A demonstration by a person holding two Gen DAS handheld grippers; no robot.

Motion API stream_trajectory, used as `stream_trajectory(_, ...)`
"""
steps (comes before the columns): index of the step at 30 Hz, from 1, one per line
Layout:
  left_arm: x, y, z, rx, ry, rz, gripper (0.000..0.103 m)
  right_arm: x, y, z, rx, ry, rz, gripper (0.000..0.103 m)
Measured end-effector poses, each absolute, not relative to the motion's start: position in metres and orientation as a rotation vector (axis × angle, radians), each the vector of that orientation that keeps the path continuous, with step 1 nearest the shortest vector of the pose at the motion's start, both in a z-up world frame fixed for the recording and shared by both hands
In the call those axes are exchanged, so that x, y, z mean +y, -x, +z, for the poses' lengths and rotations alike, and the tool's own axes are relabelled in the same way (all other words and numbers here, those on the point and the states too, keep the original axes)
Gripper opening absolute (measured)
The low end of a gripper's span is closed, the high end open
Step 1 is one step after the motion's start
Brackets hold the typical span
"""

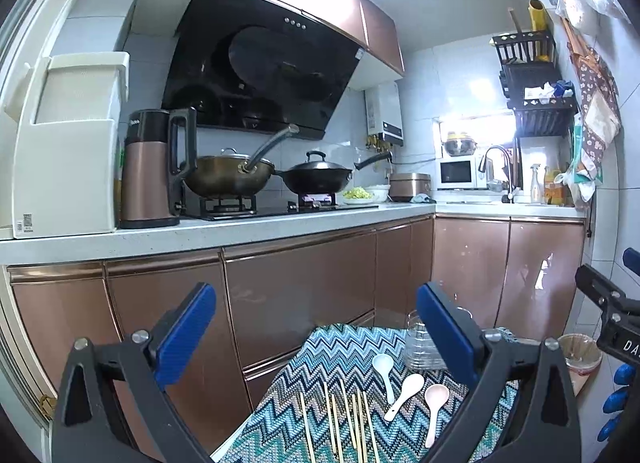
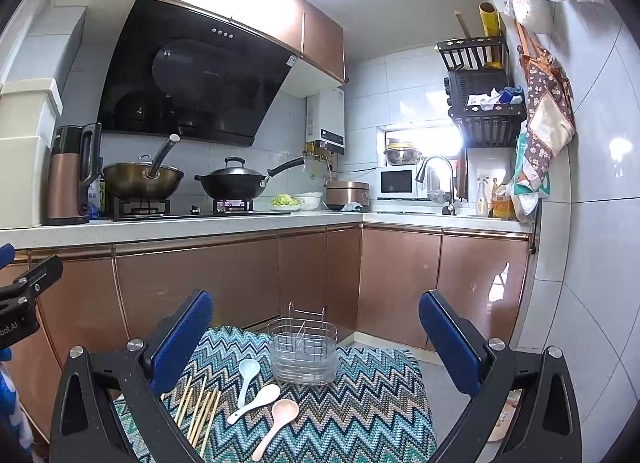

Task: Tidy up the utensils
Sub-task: 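Move both tools down toward the chopsticks and spoons on the cloth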

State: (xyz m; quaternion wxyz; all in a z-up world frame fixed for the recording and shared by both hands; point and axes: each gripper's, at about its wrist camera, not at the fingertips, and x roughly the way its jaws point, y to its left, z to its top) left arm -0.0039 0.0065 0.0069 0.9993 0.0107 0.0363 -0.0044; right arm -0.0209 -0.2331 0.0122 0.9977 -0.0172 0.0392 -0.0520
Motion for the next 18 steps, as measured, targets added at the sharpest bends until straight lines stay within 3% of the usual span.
stream_trajectory(18,0.019,-0.054,-0.022,0.206,0.015,-0.024,0.101,-0.238,-0.029,-0.011,0.182,0.079,-0.09,0.103)
